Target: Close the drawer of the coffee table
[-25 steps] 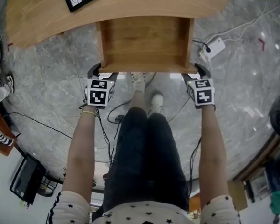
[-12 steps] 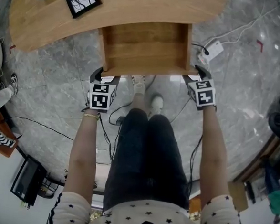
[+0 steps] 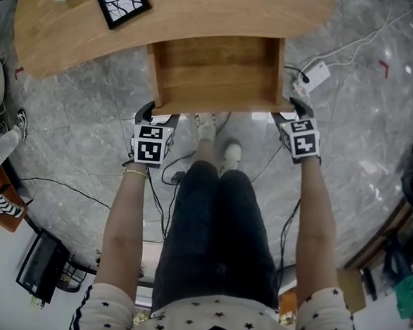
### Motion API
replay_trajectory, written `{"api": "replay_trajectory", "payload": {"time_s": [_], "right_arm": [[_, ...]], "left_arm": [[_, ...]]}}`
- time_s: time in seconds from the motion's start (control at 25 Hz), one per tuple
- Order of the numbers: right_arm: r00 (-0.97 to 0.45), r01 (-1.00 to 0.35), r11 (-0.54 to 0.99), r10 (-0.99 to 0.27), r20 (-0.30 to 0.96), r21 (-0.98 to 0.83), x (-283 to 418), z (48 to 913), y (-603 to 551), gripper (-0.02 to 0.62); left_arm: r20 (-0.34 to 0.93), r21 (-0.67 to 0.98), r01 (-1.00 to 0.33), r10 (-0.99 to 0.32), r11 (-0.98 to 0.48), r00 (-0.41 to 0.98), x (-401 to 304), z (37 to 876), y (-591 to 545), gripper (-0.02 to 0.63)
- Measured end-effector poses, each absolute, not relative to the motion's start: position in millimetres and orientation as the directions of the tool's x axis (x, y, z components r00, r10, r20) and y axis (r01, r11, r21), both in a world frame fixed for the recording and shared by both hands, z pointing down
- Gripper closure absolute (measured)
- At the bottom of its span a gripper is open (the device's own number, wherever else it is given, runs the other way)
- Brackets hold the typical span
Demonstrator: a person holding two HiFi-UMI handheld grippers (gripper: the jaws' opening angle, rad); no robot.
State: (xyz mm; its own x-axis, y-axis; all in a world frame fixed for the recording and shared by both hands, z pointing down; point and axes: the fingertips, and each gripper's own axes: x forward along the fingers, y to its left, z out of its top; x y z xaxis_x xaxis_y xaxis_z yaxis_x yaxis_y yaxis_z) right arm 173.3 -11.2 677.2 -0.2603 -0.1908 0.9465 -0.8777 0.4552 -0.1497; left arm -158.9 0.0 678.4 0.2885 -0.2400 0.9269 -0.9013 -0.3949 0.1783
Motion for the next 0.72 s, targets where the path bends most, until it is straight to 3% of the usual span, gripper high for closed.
{"api": "replay_trajectory", "payload": {"time_s": [0.72], "right_arm": [[-0.263,-0.875,0.463,-0.21,0.941,-0.142,175,676,-36,0.314]], "left_arm": [[0.924,0.166,-0.907,-0.26,-0.387,0.28,-158,678,-22,0.31]]}}
